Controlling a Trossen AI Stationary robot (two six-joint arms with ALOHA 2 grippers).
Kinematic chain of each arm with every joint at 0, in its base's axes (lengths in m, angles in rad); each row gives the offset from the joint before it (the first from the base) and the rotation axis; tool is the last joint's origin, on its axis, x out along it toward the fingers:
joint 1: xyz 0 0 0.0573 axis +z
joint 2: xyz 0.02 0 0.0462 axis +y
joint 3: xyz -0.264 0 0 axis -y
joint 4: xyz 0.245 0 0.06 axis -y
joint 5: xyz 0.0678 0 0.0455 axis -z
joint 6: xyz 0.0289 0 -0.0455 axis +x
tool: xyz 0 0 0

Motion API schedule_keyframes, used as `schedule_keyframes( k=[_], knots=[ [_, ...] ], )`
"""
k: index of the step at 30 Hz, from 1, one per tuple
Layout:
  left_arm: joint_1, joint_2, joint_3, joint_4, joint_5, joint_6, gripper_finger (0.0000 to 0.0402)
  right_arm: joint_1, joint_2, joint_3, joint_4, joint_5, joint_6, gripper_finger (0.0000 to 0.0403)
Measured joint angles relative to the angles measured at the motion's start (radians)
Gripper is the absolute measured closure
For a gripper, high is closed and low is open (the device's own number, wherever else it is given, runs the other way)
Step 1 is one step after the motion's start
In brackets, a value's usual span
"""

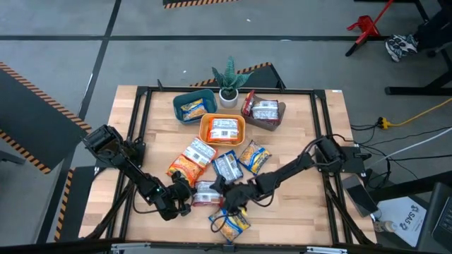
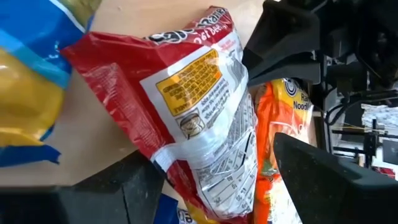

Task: Sort Maruchan noodles
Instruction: Put the red noodle pack into the black bin

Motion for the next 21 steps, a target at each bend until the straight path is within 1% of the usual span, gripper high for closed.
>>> schedule_keyframes(
  k=[6, 9, 13, 16, 20, 21],
  knots=[
    [0.0, 0.002, -0.001, 0.004, -0.011, 0.0, 0.0401, -0.02, 0.0, 0.0, 0.004, -0.078, -0.001, 0.0125],
    [0.001, 0.002, -0.001, 0.006, -0.012, 0.0, 0.0402, -0.024, 0.016, 0.002, 0.027, -0.101, -0.024, 0.0145],
    [0.002, 0.003, -0.002, 0.015, -0.015, -0.001, 0.0401, -0.023, 0.054, 0.007, 0.074, -0.12, -0.068, 0.0182],
    [0.002, 0.003, -0.003, 0.024, -0.015, -0.001, 0.0401, -0.014, 0.06, 0.007, 0.08, -0.068, -0.059, 0.0212],
    [0.002, 0.0, -0.003, 0.043, -0.018, -0.001, 0.0401, 0.003, 0.059, 0.01, 0.082, 0.089, -0.007, 0.0264],
    [0.002, -0.004, -0.003, 0.045, -0.021, -0.001, 0.0402, 0.008, 0.06, 0.015, 0.079, 0.115, 0.001, 0.0278]
  ],
)
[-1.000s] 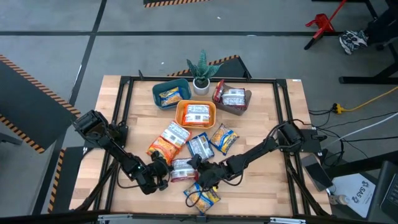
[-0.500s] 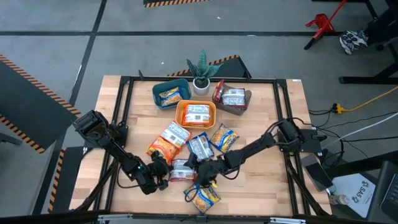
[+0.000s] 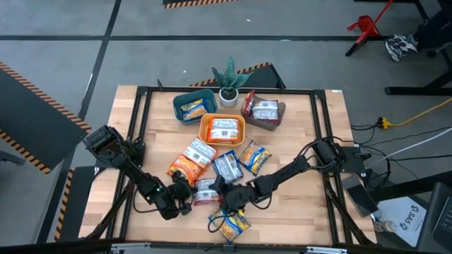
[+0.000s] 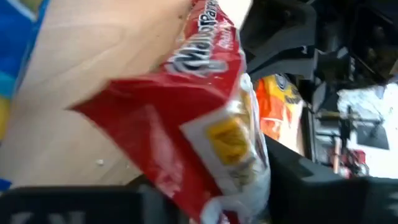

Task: Sort Maruchan noodles
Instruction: Put the red noodle pack into the black bin

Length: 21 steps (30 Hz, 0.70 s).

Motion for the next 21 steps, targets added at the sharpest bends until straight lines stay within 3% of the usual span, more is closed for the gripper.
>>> schedule_keyframes(
  k=[4, 13, 21],
  knots=[
    [0.0, -0.044, -0.003, -0.009, 0.017, 0.0, 0.0402, 0.017, 0.002, 0.027, -0.02, 0.039, 0.018, 0.0318],
    [-0.025, -0.264, -0.004, -0.027, 0.021, 0.044, 0.0402, 0.085, -0.006, 0.183, -0.239, 0.233, 0.299, 0.0304],
    [-0.03, -0.493, 0.005, 0.003, -0.042, 0.185, 0.0402, 0.069, -0.099, 0.262, -0.648, 0.165, 0.743, 0.0318]
  ],
)
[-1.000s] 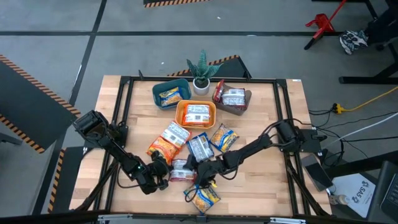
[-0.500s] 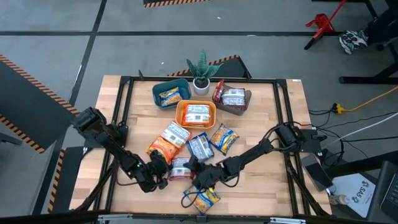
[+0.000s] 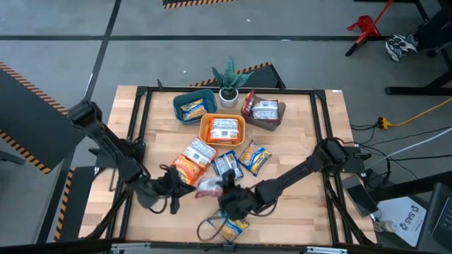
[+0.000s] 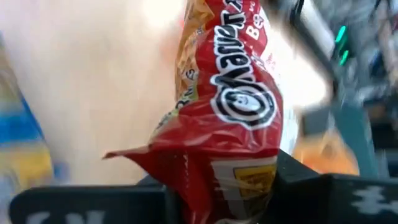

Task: Sort Maruchan noodles
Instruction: Put the red noodle pack into the black bin

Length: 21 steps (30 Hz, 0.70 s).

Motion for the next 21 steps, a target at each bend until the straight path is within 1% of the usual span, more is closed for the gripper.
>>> schedule_keyframes(
  k=[4, 9, 13, 16, 18, 21],
  knots=[
    [-0.006, -0.095, -0.002, 0.003, -0.031, 0.093, 0.0402, -0.022, -0.092, 0.003, -0.133, 0.007, 0.143, 0.0318],
    [-0.023, -0.167, -0.001, 0.003, -0.065, 0.177, 0.0402, -0.057, -0.191, 0.001, -0.272, -0.032, 0.265, 0.0318],
    [-0.034, -0.176, -0.001, 0.0, -0.078, 0.182, 0.0402, -0.125, -0.304, -0.015, -0.38, -0.117, 0.429, 0.0317],
    [-0.044, -0.176, -0.001, -0.002, -0.077, 0.182, 0.0402, -0.182, -0.414, -0.084, -0.419, -0.121, 0.561, 0.0314],
    [-0.047, -0.176, -0.001, -0.002, -0.078, 0.182, 0.0402, -0.223, -0.521, -0.146, -0.429, -0.121, 0.638, 0.0314],
    [-0.052, -0.176, -0.001, -0.002, -0.09, 0.182, 0.0402, -0.304, -0.715, -0.283, -0.418, -0.131, 0.746, 0.0314]
  ],
)
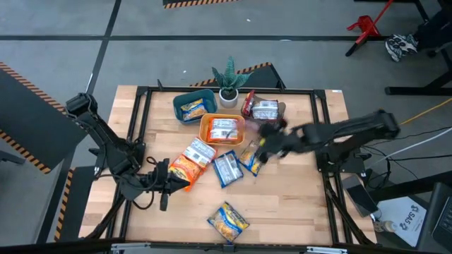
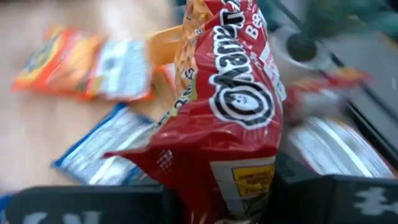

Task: Sort Maruchan noodles
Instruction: Put the red noodle pack into the black bin

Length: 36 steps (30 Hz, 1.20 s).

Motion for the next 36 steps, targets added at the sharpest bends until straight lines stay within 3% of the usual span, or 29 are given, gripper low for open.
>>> schedule_keyframes(
  k=[4, 8, 12, 17, 21, 25, 36],
  knots=[
    [-0.001, 0.0, 0.0, 0.0, 0.0, 0.0, 0.0402, -0.149, -0.264, -0.225, 0.117, -0.066, 0.098, 0.0314],
    [0.004, 0.0, 0.0, 0.0, -0.002, 0.0, 0.0401, -0.37, -0.471, -0.464, 0.336, -0.278, 0.125, 0.0314],
    [0.005, 0.0, 0.0, 0.0, -0.005, 0.0, 0.0401, -0.638, -0.55, -0.622, 0.518, -0.541, 0.196, 0.0314],
    [0.005, 0.0, 0.0, 0.004, -0.008, -0.002, 0.0401, -0.94, -0.483, -0.661, 0.593, -0.936, 0.204, 0.0314],
    [0.005, 0.0, 0.0, 0.005, -0.008, -0.002, 0.0401, -1.058, -0.38, -0.658, 0.686, -1.132, 0.214, 0.0313],
    [0.005, 0.0, 0.0, 0.006, -0.012, -0.004, 0.0401, -1.115, -0.27, -0.627, 0.68, -1.197, 0.192, 0.0313],
    [0.005, 0.0, 0.0, 0.005, -0.016, -0.009, 0.0401, -1.114, -0.039, -0.542, 0.676, -1.269, 0.13, 0.0313]
  ],
)
